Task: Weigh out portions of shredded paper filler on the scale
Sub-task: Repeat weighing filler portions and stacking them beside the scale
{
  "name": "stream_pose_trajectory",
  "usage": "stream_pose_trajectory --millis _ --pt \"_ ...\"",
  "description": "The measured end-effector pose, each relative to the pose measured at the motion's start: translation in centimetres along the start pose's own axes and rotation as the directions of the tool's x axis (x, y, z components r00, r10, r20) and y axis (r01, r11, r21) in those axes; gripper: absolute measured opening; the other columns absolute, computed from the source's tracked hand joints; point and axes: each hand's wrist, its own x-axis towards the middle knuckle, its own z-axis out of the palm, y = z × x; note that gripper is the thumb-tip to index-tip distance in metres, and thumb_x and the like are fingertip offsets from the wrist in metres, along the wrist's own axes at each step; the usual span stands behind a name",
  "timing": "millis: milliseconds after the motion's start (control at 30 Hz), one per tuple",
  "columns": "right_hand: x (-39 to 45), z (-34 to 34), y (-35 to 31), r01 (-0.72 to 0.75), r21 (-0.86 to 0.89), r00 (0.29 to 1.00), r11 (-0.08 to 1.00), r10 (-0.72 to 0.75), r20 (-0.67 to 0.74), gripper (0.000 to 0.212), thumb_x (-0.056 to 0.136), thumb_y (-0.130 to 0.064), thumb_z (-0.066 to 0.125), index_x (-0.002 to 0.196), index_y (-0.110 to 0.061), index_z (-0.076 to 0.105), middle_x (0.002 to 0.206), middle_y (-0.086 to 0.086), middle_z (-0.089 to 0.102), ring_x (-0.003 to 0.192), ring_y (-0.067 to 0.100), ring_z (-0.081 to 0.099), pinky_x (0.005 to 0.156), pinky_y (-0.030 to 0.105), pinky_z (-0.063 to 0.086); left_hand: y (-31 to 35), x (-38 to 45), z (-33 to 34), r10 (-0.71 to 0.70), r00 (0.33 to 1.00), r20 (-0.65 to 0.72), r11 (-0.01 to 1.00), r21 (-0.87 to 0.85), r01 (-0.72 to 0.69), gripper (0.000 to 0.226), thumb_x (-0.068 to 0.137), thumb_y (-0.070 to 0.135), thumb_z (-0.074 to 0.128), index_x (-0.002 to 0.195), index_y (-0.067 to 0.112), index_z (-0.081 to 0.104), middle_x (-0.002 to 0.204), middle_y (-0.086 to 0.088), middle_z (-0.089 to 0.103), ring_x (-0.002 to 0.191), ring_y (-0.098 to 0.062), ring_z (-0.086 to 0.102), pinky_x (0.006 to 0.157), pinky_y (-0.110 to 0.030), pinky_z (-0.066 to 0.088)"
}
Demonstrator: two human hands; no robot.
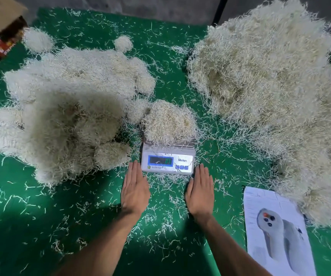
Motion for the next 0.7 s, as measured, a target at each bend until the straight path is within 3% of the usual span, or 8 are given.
stream_pose_trajectory --millis 100,300,700 --pt "-0.2 0.9 0.4 0.011 -0.066 1.0 0.998 -0.013 -0.025 0.063 0.107 -0.04 0.002 0.161 -0.01 0.012 0.17 0.006 0.003 0.157 0.017 -0.01 0.129 0.042 0.003 -0.3 -0.3 0.4 0.018 0.999 -0.041 0.992 0.127 -0.012 0.059 0.108 0.033 0.007 0.159 0.005 0.006 0.168 -0.011 0.001 0.156 -0.024 -0.008 0.126 -0.049 -0.001" --pt "0.1 1.3 0.2 -0.009 -0.102 0.999 0.995 0.005 -0.047 0.064 0.105 -0.04 0.007 0.161 -0.009 0.015 0.17 0.007 0.007 0.158 0.018 -0.004 0.129 0.043 0.006 -0.6 0.0 1.0 0.027 0.999 -0.046 0.978 0.206 -0.017 0.062 0.106 0.036 -0.002 0.16 0.006 0.007 0.168 -0.01 0.004 0.156 -0.023 -0.006 0.127 -0.051 0.002" --pt "-0.1 1.4 0.2 0.002 -0.137 0.999 0.991 -0.007 -0.035 0.066 0.104 -0.041 0.005 0.161 -0.008 0.013 0.17 0.007 0.005 0.158 0.018 -0.007 0.129 0.043 0.004 -0.8 -0.2 1.0 0.029 0.999 -0.035 0.979 0.205 -0.021 0.06 0.107 0.034 0.007 0.16 0.005 0.009 0.168 -0.012 0.004 0.157 -0.024 -0.005 0.126 -0.052 0.007"
